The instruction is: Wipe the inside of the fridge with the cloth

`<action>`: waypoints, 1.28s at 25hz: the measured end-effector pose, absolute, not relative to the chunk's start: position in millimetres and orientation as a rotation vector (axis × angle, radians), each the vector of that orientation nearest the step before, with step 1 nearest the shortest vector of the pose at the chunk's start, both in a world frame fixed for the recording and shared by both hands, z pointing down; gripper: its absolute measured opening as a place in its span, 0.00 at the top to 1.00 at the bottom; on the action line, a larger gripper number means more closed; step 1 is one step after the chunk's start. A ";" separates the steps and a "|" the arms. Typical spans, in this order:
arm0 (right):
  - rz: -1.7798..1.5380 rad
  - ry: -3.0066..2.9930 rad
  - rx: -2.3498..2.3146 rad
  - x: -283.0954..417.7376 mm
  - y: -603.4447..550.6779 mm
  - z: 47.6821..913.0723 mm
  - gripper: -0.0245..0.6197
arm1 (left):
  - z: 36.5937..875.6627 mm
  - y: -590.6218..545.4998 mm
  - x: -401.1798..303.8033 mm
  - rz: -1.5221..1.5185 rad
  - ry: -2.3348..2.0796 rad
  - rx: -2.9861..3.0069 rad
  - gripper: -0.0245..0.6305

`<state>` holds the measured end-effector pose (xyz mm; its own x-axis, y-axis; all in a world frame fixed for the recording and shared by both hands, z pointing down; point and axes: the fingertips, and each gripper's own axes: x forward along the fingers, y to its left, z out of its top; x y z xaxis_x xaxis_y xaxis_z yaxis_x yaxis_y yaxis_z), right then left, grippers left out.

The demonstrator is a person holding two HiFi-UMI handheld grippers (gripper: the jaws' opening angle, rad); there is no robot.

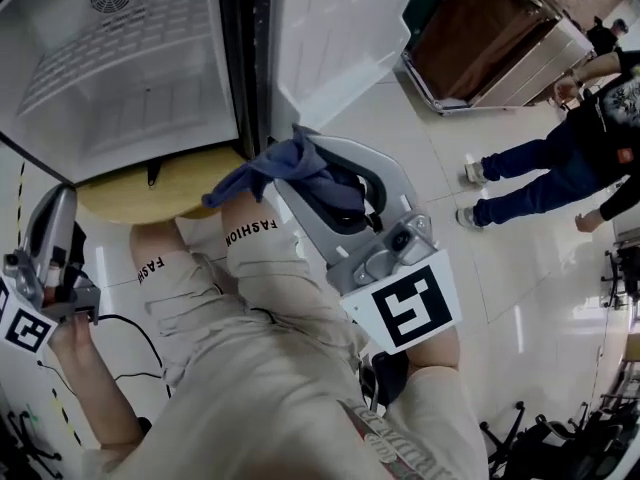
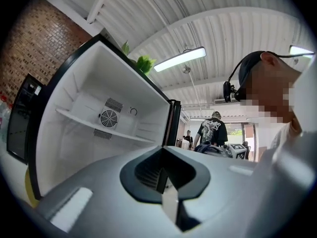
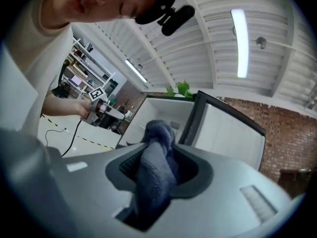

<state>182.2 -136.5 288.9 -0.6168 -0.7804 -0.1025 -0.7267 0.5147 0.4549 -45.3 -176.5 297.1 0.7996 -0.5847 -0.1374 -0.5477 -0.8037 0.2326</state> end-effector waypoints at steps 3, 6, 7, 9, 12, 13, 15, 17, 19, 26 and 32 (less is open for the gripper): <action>-0.692 -2.680 1.201 141.7 -140.5 295.0 0.77 | 296.0 -172.1 -64.0 -0.321 -0.934 2.824 0.96; -0.662 -2.660 1.085 112.0 -148.2 313.4 0.77 | 298.9 -174.3 -81.0 -0.272 -1.026 2.855 0.96; -0.665 -2.648 1.052 104.5 -153.0 319.4 0.77 | 301.0 -178.3 -86.2 -0.235 -1.078 2.869 0.96; -0.667 -2.620 1.002 90.8 -164.9 332.7 0.78 | 307.8 -188.4 -97.6 -0.133 -1.198 2.883 0.96; -0.646 -2.591 0.964 70.3 -179.0 353.3 0.78 | 319.8 -197.6 -116.5 0.020 -1.351 2.866 0.96; -0.633 -2.600 0.958 64.0 -182.1 358.3 0.78 | 322.8 -198.6 -121.2 0.057 -1.377 2.864 0.96; -0.595 -2.636 0.966 54.3 -187.8 365.4 0.78 | 327.2 -199.3 -127.4 0.113 -1.399 2.867 0.96; -0.554 -2.658 0.985 50.6 -192.1 371.3 0.79 | 330.6 -199.9 -130.5 0.136 -1.393 2.865 0.96; -0.526 -2.664 0.999 51.3 -195.8 375.5 0.79 | 332.2 -202.3 -132.4 0.135 -1.375 2.863 0.96; -0.499 -2.696 1.031 65.4 -198.3 380.5 0.79 | 329.5 -206.9 -130.5 0.108 -1.335 2.873 0.96; -0.400 -2.731 1.100 101.0 -172.3 384.5 0.79 | 338.8 -196.4 -110.2 0.051 -1.220 2.847 0.96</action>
